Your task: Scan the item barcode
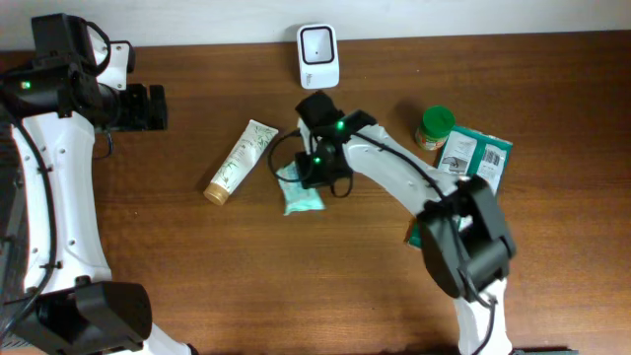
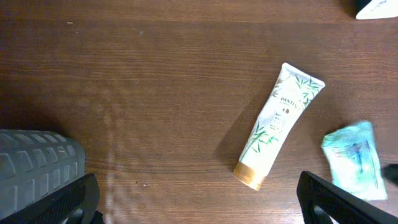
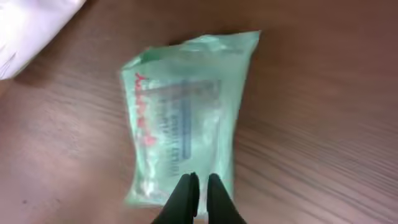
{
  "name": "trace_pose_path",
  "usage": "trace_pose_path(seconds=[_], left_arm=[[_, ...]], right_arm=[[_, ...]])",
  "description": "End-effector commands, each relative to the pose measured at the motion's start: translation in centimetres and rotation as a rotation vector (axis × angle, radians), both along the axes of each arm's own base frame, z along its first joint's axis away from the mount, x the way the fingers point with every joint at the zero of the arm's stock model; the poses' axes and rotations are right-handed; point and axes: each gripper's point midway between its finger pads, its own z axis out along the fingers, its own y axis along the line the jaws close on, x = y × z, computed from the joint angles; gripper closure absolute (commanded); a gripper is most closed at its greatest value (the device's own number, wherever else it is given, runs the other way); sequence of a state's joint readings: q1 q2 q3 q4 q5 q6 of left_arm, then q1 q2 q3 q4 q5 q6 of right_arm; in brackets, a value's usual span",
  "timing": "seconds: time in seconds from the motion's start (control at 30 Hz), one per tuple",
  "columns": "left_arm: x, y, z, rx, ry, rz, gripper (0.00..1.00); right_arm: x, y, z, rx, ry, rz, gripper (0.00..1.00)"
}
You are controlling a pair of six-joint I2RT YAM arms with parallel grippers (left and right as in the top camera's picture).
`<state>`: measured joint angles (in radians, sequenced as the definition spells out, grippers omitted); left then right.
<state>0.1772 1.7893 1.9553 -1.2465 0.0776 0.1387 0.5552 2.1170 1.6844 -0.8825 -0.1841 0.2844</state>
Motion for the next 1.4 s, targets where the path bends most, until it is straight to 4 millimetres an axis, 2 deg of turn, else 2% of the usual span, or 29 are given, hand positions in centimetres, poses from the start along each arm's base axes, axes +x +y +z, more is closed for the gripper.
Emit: trace_pose_path(seconds=[0.0,0.07,0.1,0.13,0.23,0.33,0.43,0.5,0.57,0.6,0.63,0.7,0.73,0.77,0.83,0.87,0.9,0.93,0.97,1.0,1.07,1.13,1.17,1.2,1.23,1.3,1.37], left_arm=[[-0.2,0.0,1.0,0.007,-0.024,-0.01,0.01],[-0.2,0.0,0.9,0.007,-0.023,-0.01,0.01],[-0.2,0.0,0.9,0.007,-0.023,-0.01,0.01],[-0.2,0.0,1.0,0.007,-0.024,-0.01,0.01],[-0.2,0.0,1.0,0.007,-0.024,-0.011,0.01],[-0.2,0.0,1.0,0.007,-0.024,-0.01,0.01],[-0.2,0.0,1.0,0.007,-0.024,-0.01,0.01],[-0.2,0.0,0.9,0.007,-0.023,-0.01,0.01],[-0.2,0.0,1.0,0.007,-0.024,-0.01,0.01],[-0.2,0.0,1.0,0.007,-0.024,-0.011,0.01],[-0.2,0.0,0.9,0.007,-0.023,-0.01,0.01],[-0.2,0.0,0.9,0.007,-0.023,-0.01,0.01],[-0.2,0.0,1.0,0.007,-0.024,-0.01,0.01],[-0.2,0.0,1.0,0.007,-0.024,-0.01,0.01],[-0.2,0.0,1.0,0.007,-0.024,-0.01,0.01],[-0.2,0.0,1.0,0.007,-0.024,-0.01,0.01],[-0.2,0.0,1.0,0.007,-0.024,-0.011,0.01],[-0.2,0.0,1.0,0.007,-0.024,-0.01,0.01],[-0.2,0.0,0.9,0.007,-0.023,-0.01,0.01],[-0.2,0.0,0.9,0.007,-0.023,-0.01,0.01],[-0.2,0.0,0.9,0.007,-0.023,-0.011,0.01],[-0.2,0.0,1.0,0.007,-0.024,-0.011,0.01],[-0.2,0.0,1.0,0.007,-0.024,-0.01,0.01],[-0.2,0.0,1.0,0.007,-0.024,-0.01,0.01],[-0.2,0.0,0.9,0.007,-0.023,-0.01,0.01],[-0.2,0.0,1.0,0.007,-0.024,-0.011,0.01],[-0.2,0.0,0.9,0.007,-0.023,-0.011,0.01]], right_arm=[[1.5,-5.9,2.6,-0.297,-0.161,-0.057,0.96],[1.9,-8.0,2.9,-0.437,-0.21,-0.073,0.96],[1.5,-7.0,2.7,-0.4,-0.195,-0.041,0.95],[-0.6,-2.9,2.2,-0.238,-0.128,0.176,0.65],[-1.4,1.9,2.4,-0.317,-0.296,0.387,0.33],[-2.3,4.3,0.6,-0.418,-0.363,0.493,0.31],[-1.9,3.5,-3.5,-0.593,-0.369,0.538,0.3],[-1.1,2.1,-5.4,-0.702,-0.374,0.529,0.3],[-1.1,1.6,-6.1,-0.714,-0.353,0.53,0.41],[-1.1,1.1,-6.3,-0.722,-0.339,0.53,0.51],[-1.1,0.6,-6.4,-0.728,-0.323,0.52,0.68],[-0.9,0.4,-6.4,-0.727,-0.321,0.514,0.92],[-0.9,0.4,-6.2,-0.724,-0.324,0.504,0.96],[-0.5,0.8,-5.0,-0.701,-0.346,0.456,0.96],[-0.4,2.9,-1.1,-0.585,-0.35,0.444,0.96],[-1.0,4.5,2.7,-0.427,-0.323,0.447,0.96],[-1.6,5.7,5.5,-0.264,-0.279,0.457,0.96],[-2.6,7.0,8.1,-0.028,-0.207,0.521,0.96],[-3.4,7.4,9.5,0.194,-0.123,0.563,0.96],[-3.4,6.4,10.1,0.38,-0.019,0.551,0.96],[-2.9,4.9,9.0,0.497,0.064,0.514,0.96],[-2.7,3.4,6.5,0.521,0.123,0.463,0.96],[-2.8,2.6,4.3,0.521,0.156,0.436,0.96],[-2.5,1.9,3.1,0.517,0.166,0.415,0.96],[-1.8,1.1,2.5,0.5,0.161,0.387,0.96],[1.8,-2.3,0.9,0.369,0.112,0.223,0.96],[3.7,-5.2,-0.1,0.278,0.083,0.132,0.96]])
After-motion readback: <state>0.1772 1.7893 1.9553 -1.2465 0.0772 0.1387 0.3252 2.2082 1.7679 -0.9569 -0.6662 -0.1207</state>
